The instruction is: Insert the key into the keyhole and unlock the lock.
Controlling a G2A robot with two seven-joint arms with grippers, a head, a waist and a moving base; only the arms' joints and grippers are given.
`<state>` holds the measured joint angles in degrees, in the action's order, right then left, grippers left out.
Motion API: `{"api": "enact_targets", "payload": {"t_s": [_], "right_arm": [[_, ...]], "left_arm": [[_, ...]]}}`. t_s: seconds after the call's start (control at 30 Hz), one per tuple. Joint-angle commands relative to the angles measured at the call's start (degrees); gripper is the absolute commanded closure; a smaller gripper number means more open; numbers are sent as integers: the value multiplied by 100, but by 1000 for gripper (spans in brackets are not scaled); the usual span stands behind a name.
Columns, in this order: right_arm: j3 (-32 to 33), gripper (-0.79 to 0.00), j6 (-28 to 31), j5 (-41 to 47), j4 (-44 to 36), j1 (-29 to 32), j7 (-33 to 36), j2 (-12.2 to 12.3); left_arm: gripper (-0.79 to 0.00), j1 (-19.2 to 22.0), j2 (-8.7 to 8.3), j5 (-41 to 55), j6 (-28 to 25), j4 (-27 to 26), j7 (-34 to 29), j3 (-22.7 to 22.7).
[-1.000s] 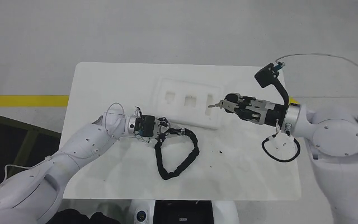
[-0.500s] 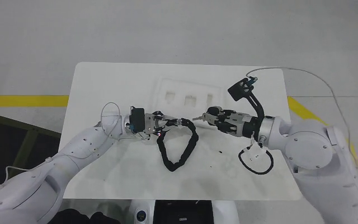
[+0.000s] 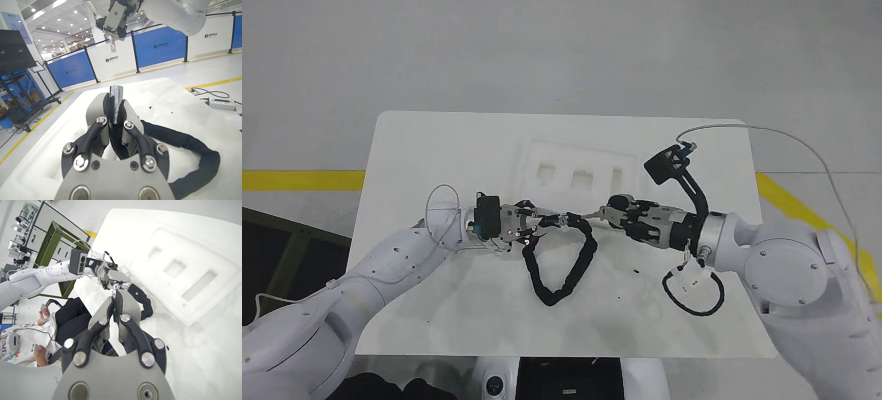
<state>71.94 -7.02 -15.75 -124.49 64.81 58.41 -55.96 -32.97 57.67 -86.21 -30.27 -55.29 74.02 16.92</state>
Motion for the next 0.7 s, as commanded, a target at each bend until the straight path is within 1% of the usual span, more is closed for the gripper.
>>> {"api": "enact_targets", "payload": {"t_s": [0.0,0.17,0.4,0.67], "right_arm": [[-104,0,-32,-26,-37,23,108,0],[-391,0,-245,-150,34,-176,304,-23],[-695,0,-448,-357,158,-360,-75,-85],[-868,0,-514,-471,197,-416,-187,-119]], "left_arm": [[0,0,0,0,0,0,0,0],[0,0,0,0,0,0,0,0],[0,0,0,0,0,0,0,0],[0,0,0,0,0,0,0,0]]}}
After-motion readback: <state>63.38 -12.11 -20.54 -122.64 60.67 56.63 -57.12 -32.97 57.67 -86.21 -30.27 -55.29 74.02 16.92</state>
